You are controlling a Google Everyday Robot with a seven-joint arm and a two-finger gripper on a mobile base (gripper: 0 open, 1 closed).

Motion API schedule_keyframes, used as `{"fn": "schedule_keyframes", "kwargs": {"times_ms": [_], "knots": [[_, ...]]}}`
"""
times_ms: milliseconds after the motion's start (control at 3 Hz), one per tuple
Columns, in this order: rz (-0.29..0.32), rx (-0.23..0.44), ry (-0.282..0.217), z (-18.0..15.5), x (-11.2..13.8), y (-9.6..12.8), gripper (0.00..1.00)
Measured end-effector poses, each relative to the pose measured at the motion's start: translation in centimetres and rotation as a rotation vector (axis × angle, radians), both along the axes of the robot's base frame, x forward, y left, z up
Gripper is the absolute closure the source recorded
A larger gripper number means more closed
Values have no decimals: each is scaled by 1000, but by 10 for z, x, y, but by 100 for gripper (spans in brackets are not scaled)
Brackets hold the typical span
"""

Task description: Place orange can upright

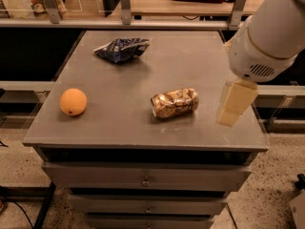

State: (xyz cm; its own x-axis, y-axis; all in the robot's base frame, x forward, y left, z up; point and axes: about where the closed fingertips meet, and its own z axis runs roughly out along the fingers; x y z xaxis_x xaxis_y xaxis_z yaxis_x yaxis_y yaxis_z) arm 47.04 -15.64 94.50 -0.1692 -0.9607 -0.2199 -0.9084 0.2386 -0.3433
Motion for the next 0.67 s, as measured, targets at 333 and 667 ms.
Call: {"fn": "schedule_keyframes", "kwargs": {"times_ms": [333,667], "knots": [[6,-17,-9,-17,9,14,0],[31,-21,-10,-30,19,25,0]]}}
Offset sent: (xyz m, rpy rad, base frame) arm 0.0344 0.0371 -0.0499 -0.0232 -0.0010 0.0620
